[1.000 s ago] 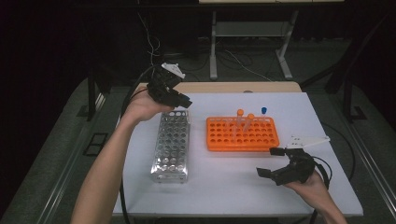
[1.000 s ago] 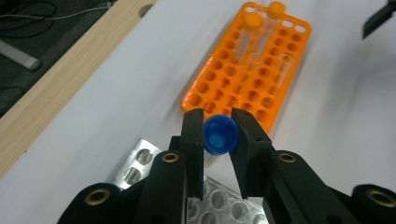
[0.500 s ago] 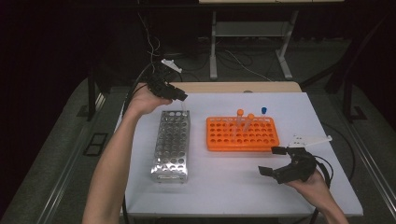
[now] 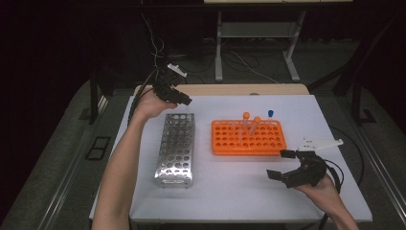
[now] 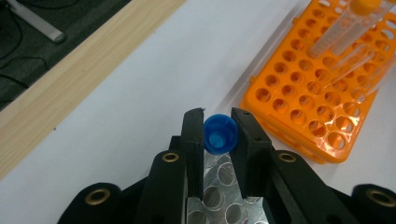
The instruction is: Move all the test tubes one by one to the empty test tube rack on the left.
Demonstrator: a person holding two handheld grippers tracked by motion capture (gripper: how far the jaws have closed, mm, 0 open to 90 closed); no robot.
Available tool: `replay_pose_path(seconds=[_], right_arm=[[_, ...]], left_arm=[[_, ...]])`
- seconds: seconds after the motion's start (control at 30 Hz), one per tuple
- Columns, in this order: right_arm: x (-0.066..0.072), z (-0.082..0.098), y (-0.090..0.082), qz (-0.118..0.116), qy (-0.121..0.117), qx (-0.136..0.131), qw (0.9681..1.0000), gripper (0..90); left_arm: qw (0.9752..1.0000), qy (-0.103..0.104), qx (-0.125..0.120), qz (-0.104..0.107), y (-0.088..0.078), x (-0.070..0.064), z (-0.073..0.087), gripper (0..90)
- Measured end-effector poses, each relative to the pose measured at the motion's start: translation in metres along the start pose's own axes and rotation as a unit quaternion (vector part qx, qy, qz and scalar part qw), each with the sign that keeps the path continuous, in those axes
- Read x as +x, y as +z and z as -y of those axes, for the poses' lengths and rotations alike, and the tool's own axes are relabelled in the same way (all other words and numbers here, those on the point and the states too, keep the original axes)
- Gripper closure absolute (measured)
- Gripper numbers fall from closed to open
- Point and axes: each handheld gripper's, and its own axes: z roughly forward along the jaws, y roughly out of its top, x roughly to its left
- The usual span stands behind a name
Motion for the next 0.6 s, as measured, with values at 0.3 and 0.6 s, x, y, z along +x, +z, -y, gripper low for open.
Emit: replay_pose_path(seconds=[0.3, 0.6], right_arm=[[-0.001, 0.0, -0.001, 0.001, -0.001, -0.001, 1.0, 0.2], [-0.003, -0.001, -0.002, 0.003, 0.003, -0.001, 1.0, 0.3]], left_arm=[[0.9999, -0.008, 0.005, 0.008, 0.015, 0.004, 0.01, 74.3], [0.9994, -0.026, 0.001, 0.024, 0.019, 0.004, 0.017, 70.0]])
